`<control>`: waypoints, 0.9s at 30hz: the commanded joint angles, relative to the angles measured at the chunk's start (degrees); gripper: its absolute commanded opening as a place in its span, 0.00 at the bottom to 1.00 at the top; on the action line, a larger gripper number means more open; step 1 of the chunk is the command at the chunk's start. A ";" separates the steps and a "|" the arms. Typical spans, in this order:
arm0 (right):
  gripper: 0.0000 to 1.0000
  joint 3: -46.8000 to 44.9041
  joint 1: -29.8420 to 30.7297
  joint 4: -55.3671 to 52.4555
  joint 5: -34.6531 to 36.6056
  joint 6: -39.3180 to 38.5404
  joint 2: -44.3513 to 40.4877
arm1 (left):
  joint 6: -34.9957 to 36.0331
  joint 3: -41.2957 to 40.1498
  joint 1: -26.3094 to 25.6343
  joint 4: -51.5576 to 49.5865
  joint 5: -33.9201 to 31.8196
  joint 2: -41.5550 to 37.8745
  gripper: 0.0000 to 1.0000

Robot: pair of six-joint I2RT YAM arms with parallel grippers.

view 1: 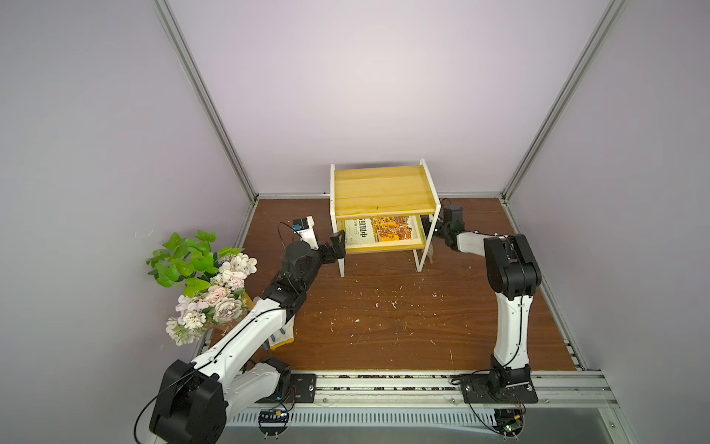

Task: Wipe the bookshelf clean with a cloth
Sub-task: Wipe the dust from the shelf.

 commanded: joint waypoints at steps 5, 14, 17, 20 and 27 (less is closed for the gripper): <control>0.00 -25.64 -0.45 10.69 -1.52 1.32 -14.72 | 2.03 0.34 0.71 -0.93 -1.86 0.02 1.00; 0.00 -14.81 -2.05 13.15 -4.51 6.96 -16.27 | 2.61 2.54 0.87 2.48 0.57 4.03 0.93; 0.00 -5.66 -1.63 17.27 -4.36 11.39 -10.03 | 2.29 5.27 0.88 2.46 2.16 6.70 0.86; 0.00 -0.40 -1.52 13.82 -0.13 11.82 -2.85 | 0.98 6.31 0.89 2.00 0.08 8.24 0.78; 0.00 5.54 -1.85 17.56 -7.30 11.22 4.67 | 1.92 6.11 0.89 0.72 0.67 8.00 0.59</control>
